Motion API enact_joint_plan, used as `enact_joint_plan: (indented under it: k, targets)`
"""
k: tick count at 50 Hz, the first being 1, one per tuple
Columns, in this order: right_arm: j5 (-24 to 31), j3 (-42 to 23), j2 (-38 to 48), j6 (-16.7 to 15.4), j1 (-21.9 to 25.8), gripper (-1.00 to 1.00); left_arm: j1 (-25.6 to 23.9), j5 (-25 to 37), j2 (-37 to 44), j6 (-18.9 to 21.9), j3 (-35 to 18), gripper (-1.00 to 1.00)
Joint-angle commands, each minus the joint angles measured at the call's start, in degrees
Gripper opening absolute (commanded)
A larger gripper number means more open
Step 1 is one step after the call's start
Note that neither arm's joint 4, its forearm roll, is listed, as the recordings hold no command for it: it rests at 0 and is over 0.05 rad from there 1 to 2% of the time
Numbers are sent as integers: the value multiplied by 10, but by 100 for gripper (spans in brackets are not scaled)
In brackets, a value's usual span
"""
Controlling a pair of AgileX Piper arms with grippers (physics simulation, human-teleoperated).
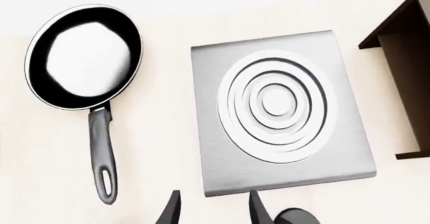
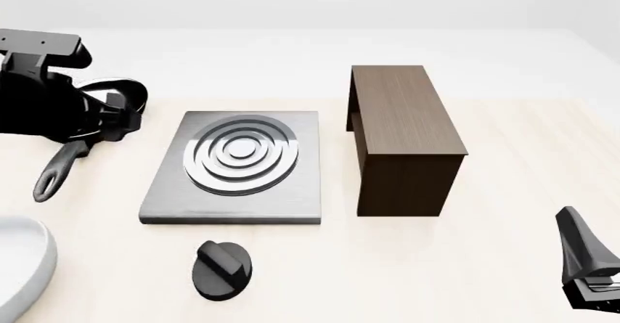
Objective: Turn on the stove.
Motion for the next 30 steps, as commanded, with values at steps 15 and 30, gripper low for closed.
enact_joint_plan:
  k: [15,30]
  targets:
    - [0,0,-1,1,-1,100,4,18,18,-21,-43,100]
    - [0,0,-1,1,0,100,11,28,24,-26,-65,100]
